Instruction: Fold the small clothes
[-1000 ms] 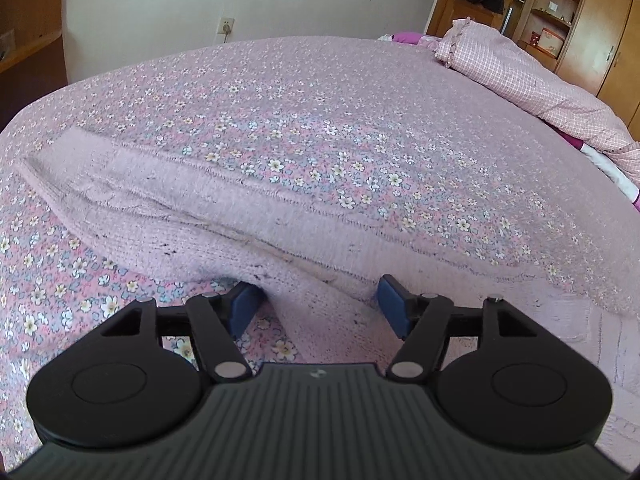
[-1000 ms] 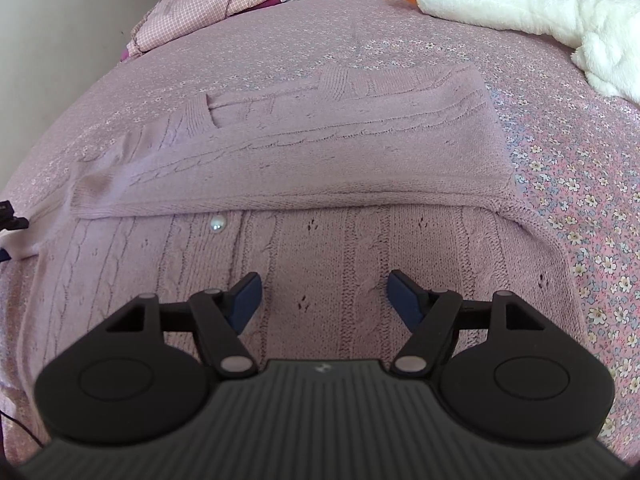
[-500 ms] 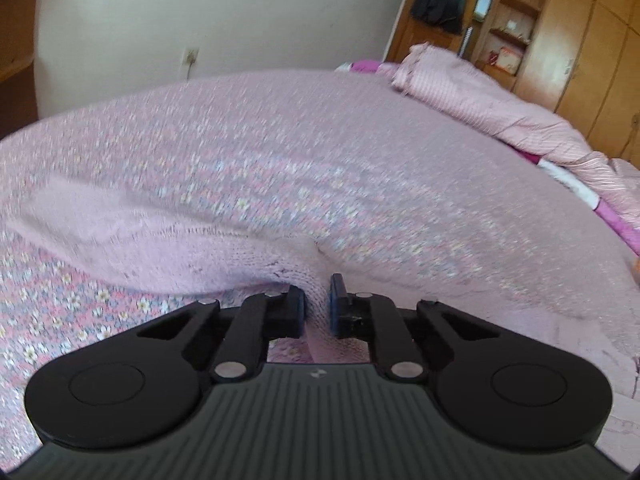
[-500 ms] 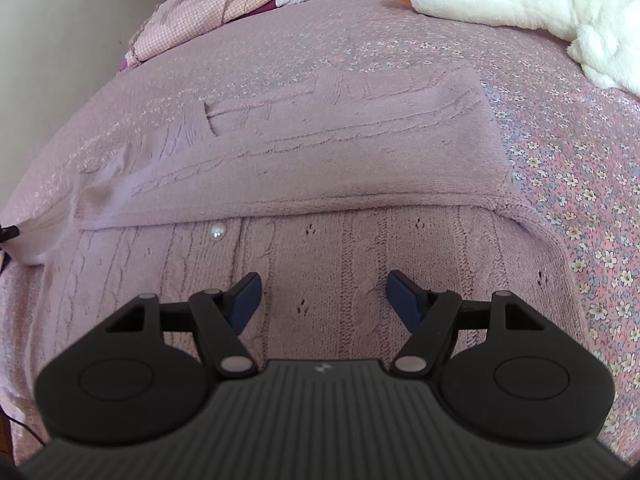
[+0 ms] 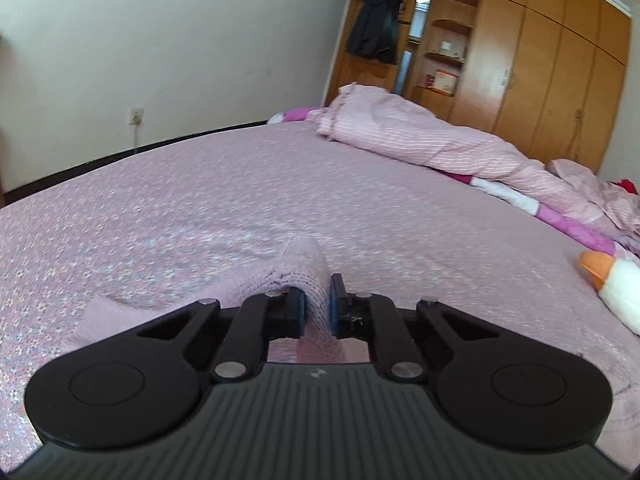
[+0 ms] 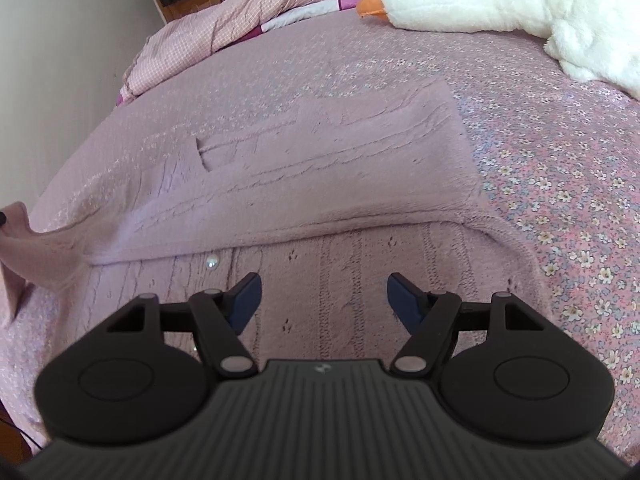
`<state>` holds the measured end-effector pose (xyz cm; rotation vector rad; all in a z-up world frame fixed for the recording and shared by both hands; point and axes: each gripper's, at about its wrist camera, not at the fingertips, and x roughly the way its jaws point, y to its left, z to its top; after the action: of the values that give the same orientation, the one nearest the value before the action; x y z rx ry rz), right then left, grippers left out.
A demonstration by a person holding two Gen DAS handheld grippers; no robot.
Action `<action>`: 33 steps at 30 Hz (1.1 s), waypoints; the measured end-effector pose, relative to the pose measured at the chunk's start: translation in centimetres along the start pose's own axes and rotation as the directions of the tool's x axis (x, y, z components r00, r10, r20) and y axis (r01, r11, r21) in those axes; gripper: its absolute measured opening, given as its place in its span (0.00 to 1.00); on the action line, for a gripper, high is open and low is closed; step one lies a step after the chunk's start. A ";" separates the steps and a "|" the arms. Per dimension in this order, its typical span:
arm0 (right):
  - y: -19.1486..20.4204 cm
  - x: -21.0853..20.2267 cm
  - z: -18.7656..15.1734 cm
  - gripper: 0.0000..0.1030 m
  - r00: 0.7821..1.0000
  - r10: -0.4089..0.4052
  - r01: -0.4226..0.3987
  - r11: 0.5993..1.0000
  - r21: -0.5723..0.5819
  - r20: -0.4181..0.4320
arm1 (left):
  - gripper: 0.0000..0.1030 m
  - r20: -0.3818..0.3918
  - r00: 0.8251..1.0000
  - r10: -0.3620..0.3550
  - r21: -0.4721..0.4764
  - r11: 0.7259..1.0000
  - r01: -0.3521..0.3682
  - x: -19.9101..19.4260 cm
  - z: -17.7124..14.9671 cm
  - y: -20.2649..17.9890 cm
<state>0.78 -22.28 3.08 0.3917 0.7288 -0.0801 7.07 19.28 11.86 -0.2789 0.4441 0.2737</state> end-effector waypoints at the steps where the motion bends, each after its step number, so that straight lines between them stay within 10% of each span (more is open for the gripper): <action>1: -0.2 -0.1 0.1 0.69 1.000 0.002 -0.002 1.000 0.005 0.004 | 0.12 0.002 1.000 -0.009 0.004 1.000 0.009 -0.2 0.1 -0.6; 11: -1.0 -0.7 0.6 0.69 0.998 0.035 -0.037 0.998 0.046 0.044 | 0.12 -0.015 0.992 -0.129 0.132 0.983 0.130 -2.2 -0.8 -9.3; 21: -1.7 -1.1 0.5 0.69 0.998 0.037 -0.041 0.997 0.063 0.055 | 0.12 -0.189 0.954 -0.231 0.221 0.937 0.270 -0.3 -7.2 -16.2; 33: -1.8 -0.8 0.5 0.69 0.998 0.054 -0.057 0.996 0.071 0.038 | 0.26 -0.335 0.912 -0.236 0.264 0.906 0.331 1.7 -11.2 -15.9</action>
<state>0.17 -24.14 3.35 0.4776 0.6803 -0.0610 9.37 1.28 4.64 -0.0655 0.7270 -0.1347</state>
